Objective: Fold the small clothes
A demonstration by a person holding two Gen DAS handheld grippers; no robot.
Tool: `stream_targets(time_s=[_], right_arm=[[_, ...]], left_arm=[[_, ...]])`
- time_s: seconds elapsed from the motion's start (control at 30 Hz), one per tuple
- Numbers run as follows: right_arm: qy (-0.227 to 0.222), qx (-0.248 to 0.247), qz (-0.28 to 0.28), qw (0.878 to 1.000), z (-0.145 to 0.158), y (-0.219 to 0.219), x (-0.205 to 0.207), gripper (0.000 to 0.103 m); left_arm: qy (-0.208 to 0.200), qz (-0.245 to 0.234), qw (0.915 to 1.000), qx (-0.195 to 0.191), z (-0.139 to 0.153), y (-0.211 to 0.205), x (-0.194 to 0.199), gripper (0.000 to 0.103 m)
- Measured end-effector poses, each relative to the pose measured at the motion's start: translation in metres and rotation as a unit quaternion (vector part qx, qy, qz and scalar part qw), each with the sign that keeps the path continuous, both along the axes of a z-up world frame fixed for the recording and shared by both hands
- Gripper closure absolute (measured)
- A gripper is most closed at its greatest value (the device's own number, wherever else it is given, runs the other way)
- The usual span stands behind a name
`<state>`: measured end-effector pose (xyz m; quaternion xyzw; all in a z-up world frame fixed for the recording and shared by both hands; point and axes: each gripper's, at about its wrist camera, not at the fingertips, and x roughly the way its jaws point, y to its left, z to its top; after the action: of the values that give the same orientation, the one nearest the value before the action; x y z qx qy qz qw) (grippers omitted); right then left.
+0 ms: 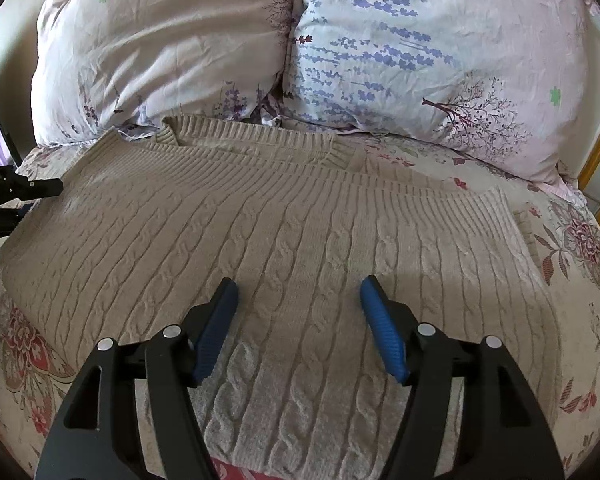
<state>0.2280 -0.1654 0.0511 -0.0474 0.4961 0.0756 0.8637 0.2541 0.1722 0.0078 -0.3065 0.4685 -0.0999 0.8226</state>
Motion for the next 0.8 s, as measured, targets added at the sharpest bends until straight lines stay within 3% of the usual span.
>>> stream_targets(time_s=[0.27, 0.43, 0.6, 0.8], right_arm=[[-0.002, 0.004, -0.002, 1.000, -0.001, 0.000, -0.001, 0.036], [-0.001, 0.031, -0.010, 0.999, 0.001, -0.007, -0.002, 0.036], [-0.015, 0.079, -0.030, 0.996, 0.012, -0.023, -0.010, 0.036], [-0.043, 0.143, -0.062, 0.987, 0.034, -0.059, -0.025, 0.036]], left_arm=[[0.000, 0.004, 0.9992, -0.040, -0.002, 0.000, 0.001, 0.082], [-0.025, 0.010, 0.9966, -0.078, 0.012, -0.005, -0.001, 0.085], [-0.052, 0.007, 0.9961, -0.071, 0.036, -0.024, -0.007, 0.086], [-0.081, -0.017, 0.9916, -0.099, 0.065, -0.058, -0.008, 0.087]])
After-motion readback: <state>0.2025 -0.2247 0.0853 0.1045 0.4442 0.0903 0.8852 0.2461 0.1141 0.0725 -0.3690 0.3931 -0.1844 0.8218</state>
